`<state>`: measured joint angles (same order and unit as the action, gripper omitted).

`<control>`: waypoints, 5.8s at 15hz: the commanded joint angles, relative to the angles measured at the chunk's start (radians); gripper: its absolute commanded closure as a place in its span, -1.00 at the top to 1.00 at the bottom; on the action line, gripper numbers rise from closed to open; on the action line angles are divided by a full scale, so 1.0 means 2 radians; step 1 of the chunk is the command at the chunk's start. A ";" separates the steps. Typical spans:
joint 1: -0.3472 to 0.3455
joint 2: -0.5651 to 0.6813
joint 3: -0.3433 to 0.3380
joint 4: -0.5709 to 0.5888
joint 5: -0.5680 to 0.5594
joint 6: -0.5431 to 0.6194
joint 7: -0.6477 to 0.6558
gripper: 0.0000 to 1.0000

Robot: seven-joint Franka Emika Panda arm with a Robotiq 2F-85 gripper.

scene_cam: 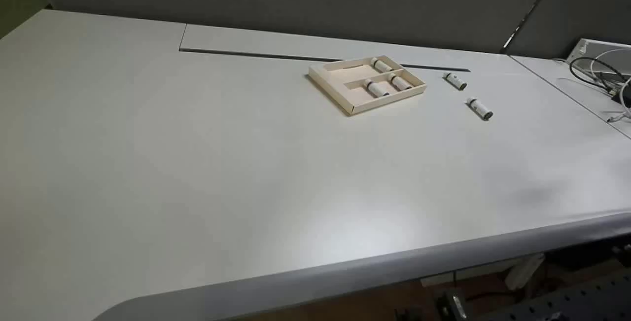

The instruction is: Pick up one bottle from the table. put the bottle one the tray

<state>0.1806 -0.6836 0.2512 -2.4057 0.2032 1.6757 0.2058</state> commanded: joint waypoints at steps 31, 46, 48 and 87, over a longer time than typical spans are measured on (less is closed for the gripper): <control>-0.127 0.097 -0.207 -0.005 -0.157 0.141 -0.219 1.00; -0.157 0.270 -0.232 0.025 -0.150 0.286 -0.271 1.00; -0.157 0.268 -0.232 0.024 -0.150 0.285 -0.271 1.00; -0.181 0.708 -0.187 0.241 -0.166 0.515 -0.242 1.00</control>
<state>-0.1589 0.6751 -0.1335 -1.9916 -0.0976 2.7013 -0.2694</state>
